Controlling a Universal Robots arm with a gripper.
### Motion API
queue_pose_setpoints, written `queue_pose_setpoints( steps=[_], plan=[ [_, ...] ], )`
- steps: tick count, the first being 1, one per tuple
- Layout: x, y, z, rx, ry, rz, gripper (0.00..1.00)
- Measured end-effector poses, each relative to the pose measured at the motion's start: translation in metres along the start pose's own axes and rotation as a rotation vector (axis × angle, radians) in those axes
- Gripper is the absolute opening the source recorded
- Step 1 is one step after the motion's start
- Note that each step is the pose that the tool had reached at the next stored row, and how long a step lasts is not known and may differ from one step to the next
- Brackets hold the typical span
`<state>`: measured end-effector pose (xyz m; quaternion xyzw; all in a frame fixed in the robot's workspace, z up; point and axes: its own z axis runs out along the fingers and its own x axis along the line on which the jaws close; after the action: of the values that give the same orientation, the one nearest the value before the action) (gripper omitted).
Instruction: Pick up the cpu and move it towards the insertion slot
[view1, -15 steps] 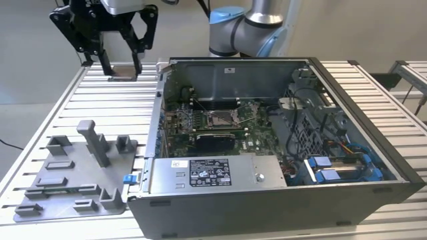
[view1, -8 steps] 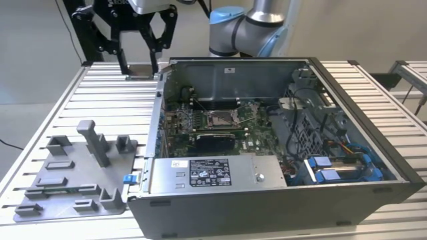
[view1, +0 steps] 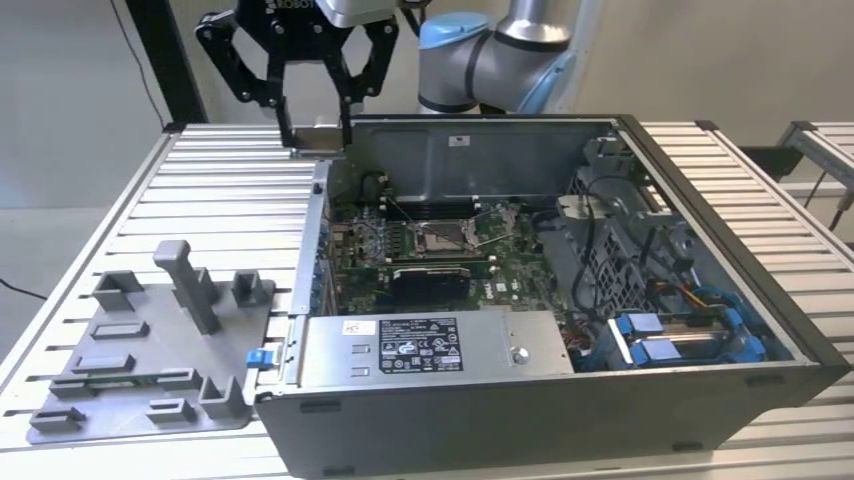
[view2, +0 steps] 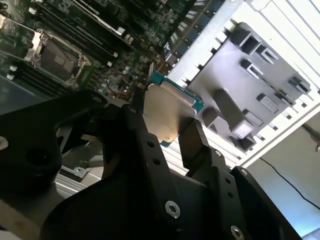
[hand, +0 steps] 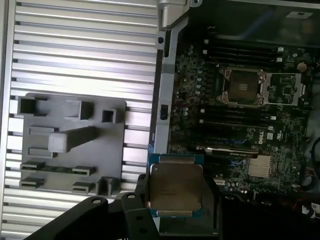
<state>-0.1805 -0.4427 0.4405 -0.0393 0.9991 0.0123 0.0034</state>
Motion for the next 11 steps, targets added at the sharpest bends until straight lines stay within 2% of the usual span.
queue_pose_setpoints(
  steps=[11],
  plan=[
    [-0.0443,0.0001,0.0014,-0.0001,0.0,-0.001,0.0]
  ],
)
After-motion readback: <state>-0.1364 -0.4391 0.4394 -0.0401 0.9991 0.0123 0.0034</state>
